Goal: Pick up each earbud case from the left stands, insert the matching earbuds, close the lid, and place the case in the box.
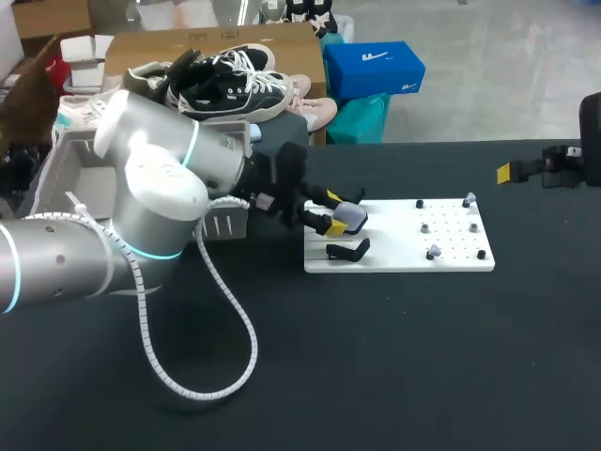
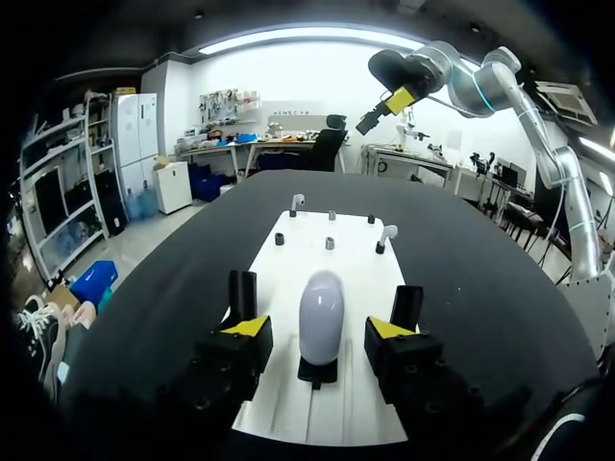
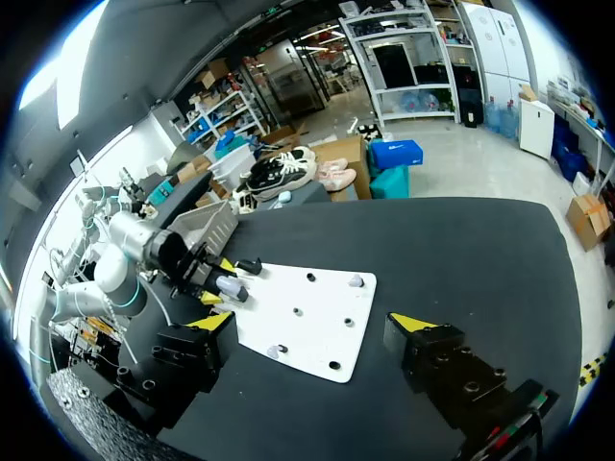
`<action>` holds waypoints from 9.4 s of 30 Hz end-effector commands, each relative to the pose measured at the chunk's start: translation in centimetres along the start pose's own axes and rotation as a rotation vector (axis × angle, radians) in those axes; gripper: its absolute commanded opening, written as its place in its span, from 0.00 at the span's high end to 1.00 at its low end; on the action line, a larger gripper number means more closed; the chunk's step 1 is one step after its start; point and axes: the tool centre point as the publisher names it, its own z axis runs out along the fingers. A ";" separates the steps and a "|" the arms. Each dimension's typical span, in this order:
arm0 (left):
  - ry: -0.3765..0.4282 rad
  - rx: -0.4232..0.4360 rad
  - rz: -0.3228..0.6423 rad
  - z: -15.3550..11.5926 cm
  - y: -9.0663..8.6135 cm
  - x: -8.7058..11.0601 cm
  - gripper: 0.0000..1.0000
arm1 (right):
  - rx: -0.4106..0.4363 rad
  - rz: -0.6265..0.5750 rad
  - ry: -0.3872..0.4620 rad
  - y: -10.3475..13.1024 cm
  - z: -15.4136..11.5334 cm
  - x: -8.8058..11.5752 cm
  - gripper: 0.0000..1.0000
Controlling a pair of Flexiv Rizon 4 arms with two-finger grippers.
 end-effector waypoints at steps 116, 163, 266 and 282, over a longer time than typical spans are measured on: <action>-0.159 0.060 0.107 0.0 -2.5 -11.1 1.00 | -0.217 -0.201 0.169 10.0 10.0 -1.1 0.00; -0.321 -0.068 0.165 0.4 0.8 -9.7 1.00 | -0.090 -0.235 0.076 6.9 6.3 -0.2 0.00; -0.397 -0.072 0.233 0.9 -0.2 -8.8 1.00 | 0.326 -0.425 0.254 -2.9 9.4 1.2 0.00; -0.397 -0.072 0.233 0.9 -0.2 -8.8 1.00 | 0.361 -0.402 0.288 -4.6 13.8 0.8 0.00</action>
